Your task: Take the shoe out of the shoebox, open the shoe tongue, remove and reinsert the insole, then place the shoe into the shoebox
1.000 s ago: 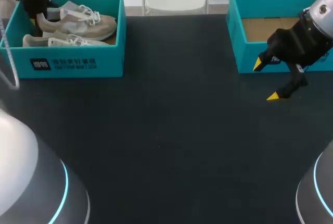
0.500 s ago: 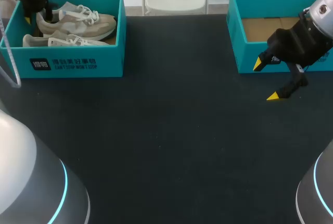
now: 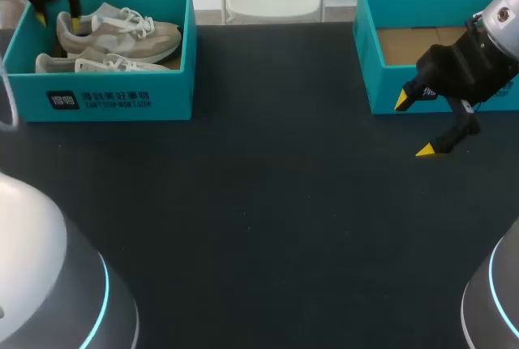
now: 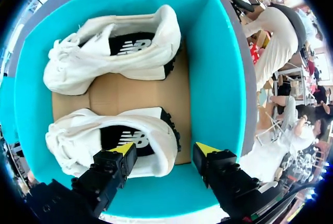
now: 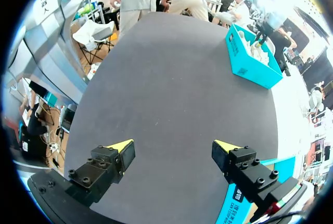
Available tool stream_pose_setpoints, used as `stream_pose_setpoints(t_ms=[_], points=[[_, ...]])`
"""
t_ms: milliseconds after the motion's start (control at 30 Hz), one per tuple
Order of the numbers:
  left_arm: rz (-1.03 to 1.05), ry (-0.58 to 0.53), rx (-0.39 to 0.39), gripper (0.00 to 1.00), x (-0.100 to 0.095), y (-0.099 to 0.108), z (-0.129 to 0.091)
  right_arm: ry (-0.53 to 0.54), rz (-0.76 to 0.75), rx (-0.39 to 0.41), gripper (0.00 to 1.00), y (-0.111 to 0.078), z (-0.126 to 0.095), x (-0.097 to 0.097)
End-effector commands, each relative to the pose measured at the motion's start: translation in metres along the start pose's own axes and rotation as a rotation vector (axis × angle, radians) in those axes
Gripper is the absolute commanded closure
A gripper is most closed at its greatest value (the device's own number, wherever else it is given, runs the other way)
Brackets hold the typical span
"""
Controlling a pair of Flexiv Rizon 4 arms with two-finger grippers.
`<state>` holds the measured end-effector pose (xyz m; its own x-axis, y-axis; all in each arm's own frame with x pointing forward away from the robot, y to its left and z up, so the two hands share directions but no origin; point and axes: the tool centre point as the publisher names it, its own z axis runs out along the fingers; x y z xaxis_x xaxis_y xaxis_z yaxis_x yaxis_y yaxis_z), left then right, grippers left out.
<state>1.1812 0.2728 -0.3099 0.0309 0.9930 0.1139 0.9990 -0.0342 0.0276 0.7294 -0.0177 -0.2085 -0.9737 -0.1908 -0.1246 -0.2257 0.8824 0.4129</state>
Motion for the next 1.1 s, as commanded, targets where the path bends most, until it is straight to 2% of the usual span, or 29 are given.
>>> stream_pose_setpoints(t_ms=[33, 167, 233, 267, 333, 400, 467, 1000, 1033, 1100], points=[[-0.002, -0.041, -0.049, 0.21, 0.009, -0.030, -0.042, 0.000, 0.001, 0.003, 0.00, 0.000, 0.001, -0.001], [-0.007, -0.077, -0.065, 0.14, 0.016, -0.048, -0.068, 0.000, 0.001, 0.003, 0.00, 0.000, 0.001, -0.001], [-0.017, -0.088, -0.066, 0.07, 0.020, -0.061, -0.079, 0.000, 0.001, 0.003, 0.00, 0.000, 0.001, -0.001], [-0.014, -0.087, -0.076, 0.00, 0.021, -0.067, -0.084, 0.000, 0.001, 0.003, 0.00, 0.000, 0.001, -0.001], [-0.023, -0.064, -0.089, 0.00, 0.021, -0.077, -0.092, 0.000, 0.001, 0.003, 0.00, 0.000, 0.001, -0.001], [-0.052, -0.008, -0.053, 0.00, 0.022, -0.084, -0.100, 0.000, 0.001, 0.003, 0.00, 0.000, 0.001, -0.001], [-0.066, -0.003, -0.068, 0.00, 0.025, -0.091, -0.107, 0.000, 0.001, 0.003, 0.00, 0.000, 0.001, -0.001], [-0.066, -0.003, -0.068, 0.00, 0.025, -0.091, -0.107, 0.000, 0.001, 0.003, 0.00, 0.000, 0.001, -0.001], [-0.052, -0.022, -0.099, 0.00, 0.024, -0.102, -0.102, 0.000, 0.001, 0.003, 0.00, 0.000, 0.001, -0.001], [-0.039, -0.019, -0.106, 0.00, 0.023, -0.113, -0.095, 0.000, 0.001, 0.003, 0.00, 0.000, 0.001, -0.001]])
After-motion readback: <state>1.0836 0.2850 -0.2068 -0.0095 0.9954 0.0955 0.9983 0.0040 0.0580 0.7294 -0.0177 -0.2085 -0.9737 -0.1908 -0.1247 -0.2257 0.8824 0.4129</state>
